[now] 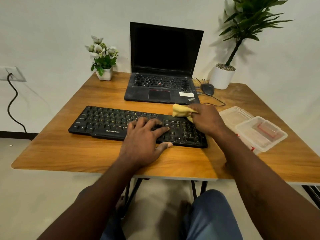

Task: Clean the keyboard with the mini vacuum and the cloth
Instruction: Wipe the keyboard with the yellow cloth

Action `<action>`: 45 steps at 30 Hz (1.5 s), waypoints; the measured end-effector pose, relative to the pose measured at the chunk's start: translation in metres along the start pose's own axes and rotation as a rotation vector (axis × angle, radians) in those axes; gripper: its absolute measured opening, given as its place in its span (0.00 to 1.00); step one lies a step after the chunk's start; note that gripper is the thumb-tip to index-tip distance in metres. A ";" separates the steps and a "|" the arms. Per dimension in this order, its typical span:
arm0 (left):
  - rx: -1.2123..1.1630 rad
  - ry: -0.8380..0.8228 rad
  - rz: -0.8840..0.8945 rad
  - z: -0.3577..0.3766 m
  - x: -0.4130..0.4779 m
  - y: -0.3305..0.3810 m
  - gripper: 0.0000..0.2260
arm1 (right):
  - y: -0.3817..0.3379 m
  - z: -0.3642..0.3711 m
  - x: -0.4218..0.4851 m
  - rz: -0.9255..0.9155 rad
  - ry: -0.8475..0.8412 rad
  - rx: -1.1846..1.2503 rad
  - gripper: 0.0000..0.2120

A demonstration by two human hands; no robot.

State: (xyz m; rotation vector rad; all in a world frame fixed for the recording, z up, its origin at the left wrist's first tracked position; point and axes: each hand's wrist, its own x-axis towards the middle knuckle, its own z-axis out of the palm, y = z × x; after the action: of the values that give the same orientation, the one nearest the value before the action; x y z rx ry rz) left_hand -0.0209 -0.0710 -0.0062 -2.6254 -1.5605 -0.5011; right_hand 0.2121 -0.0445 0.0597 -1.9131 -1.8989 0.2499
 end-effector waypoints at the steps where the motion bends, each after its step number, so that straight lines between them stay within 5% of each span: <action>1: -0.004 0.003 -0.003 0.000 0.000 0.000 0.30 | 0.001 0.005 -0.001 -0.040 -0.085 -0.078 0.20; 5: -0.021 0.002 -0.019 0.002 0.000 -0.001 0.31 | 0.008 0.005 -0.009 -0.088 -0.156 -0.300 0.26; 12: -0.020 0.014 -0.029 0.003 0.002 -0.001 0.30 | 0.021 -0.014 -0.021 0.116 -0.060 -0.285 0.23; 28: -0.052 0.040 -0.044 0.006 0.001 -0.005 0.31 | -0.033 -0.010 -0.124 0.156 -0.058 -0.385 0.20; 35: -0.057 0.043 -0.042 0.003 0.000 -0.004 0.31 | -0.024 -0.030 -0.066 0.233 0.374 -0.081 0.16; 41: -0.045 0.048 -0.052 0.004 -0.001 -0.004 0.32 | -0.042 0.025 -0.039 0.011 -0.014 -0.247 0.26; 45: -0.058 0.057 -0.062 0.004 0.001 -0.004 0.30 | -0.042 0.042 -0.073 -0.015 0.018 -0.274 0.28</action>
State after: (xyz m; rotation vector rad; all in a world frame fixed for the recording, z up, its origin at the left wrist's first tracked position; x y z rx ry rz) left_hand -0.0227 -0.0677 -0.0107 -2.5858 -1.6389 -0.6282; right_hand 0.1532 -0.1100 0.0271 -2.0643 -2.0209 -0.0347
